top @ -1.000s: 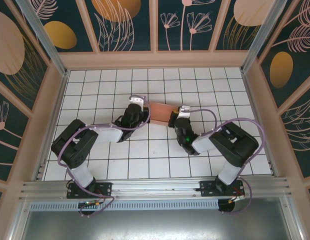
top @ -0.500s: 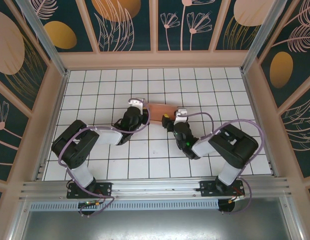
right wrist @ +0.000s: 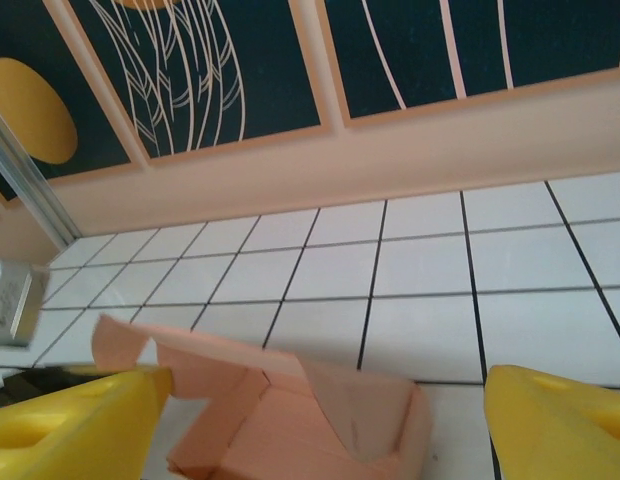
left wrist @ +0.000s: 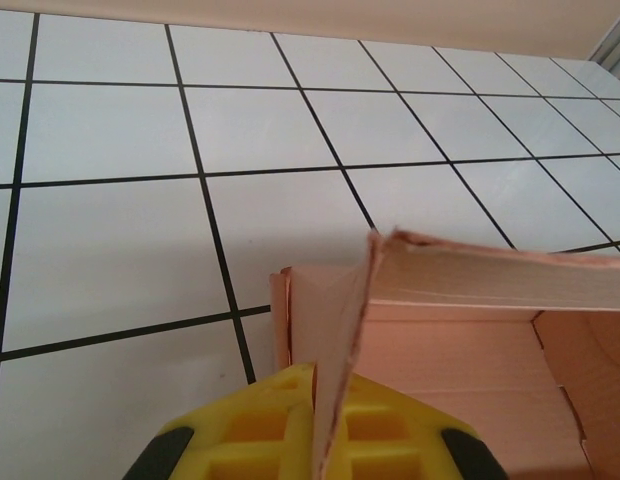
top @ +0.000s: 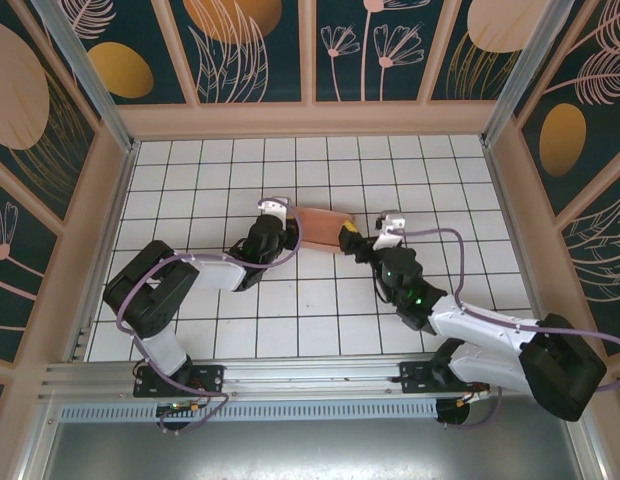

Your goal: Fold the paper box

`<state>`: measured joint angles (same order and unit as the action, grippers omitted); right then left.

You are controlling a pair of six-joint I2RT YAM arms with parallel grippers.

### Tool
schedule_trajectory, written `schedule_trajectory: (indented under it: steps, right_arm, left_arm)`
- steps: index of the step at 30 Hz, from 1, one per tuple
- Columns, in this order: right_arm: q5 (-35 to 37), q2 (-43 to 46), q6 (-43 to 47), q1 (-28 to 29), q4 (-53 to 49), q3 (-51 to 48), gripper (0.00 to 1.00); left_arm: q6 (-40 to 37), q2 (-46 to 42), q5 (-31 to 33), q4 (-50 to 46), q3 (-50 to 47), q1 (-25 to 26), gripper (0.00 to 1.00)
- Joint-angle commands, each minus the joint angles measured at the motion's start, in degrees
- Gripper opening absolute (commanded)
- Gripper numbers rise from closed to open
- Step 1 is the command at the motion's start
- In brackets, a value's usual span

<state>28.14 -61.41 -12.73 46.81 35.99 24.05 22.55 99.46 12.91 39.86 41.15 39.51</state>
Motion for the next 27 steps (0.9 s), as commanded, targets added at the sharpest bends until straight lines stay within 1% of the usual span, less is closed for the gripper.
schedule_trajectory:
  steps: [1,4,8,13,16,18,24,25,26,27]
  right_arm:
    - [-0.33,-1.44,-2.08,-1.07,-14.46,8.50,0.85]
    - [-2.56,-6.84,-4.72,-3.51,-20.38,15.64,0.85]
    - [-6.57,-14.89,-8.78,-7.25,-26.06,23.64,0.81]
    - [-6.52,-22.79,-7.29,-8.07,-30.49,30.71,0.81]
    - [-6.52,-25.82,-6.93,-8.22,-31.75,32.30,0.81]
    - [-6.95,-26.80,-7.27,-8.22,-31.66,32.08,0.81]
    - [-7.19,-27.89,-8.79,-8.31,-30.94,30.44,0.81]
    - [-7.18,-27.85,-9.04,-8.31,-30.90,30.09,0.81]
    - [-7.28,-27.90,-9.27,-8.31,-30.74,29.76,0.81]
    - [-7.47,-27.95,-9.62,-8.31,-30.63,29.41,0.81]
  left_arm:
    - [-0.92,-0.33,-0.15,-0.66,0.55,0.59,0.00]
    - [-0.42,0.24,-0.91,-0.84,0.95,0.72,0.00]
    - [0.26,0.41,-1.57,-0.14,0.31,0.70,0.00]
    - [0.32,-0.29,-1.61,-0.22,-0.44,0.75,0.01]
    - [0.23,-0.85,-1.57,0.04,-1.51,0.75,0.11]
    - [0.14,-3.46,-1.31,0.09,-2.35,0.66,0.18]
    - [-0.80,-10.46,-2.04,-1.22,-6.32,0.70,0.32]
    - [-0.92,-12.44,-2.37,-1.85,-7.10,0.75,0.38]
    - [-1.21,-14.65,-2.58,-2.03,-8.34,0.74,0.41]
    - [-1.32,-16.98,-2.71,-2.26,-9.55,0.70,0.49]
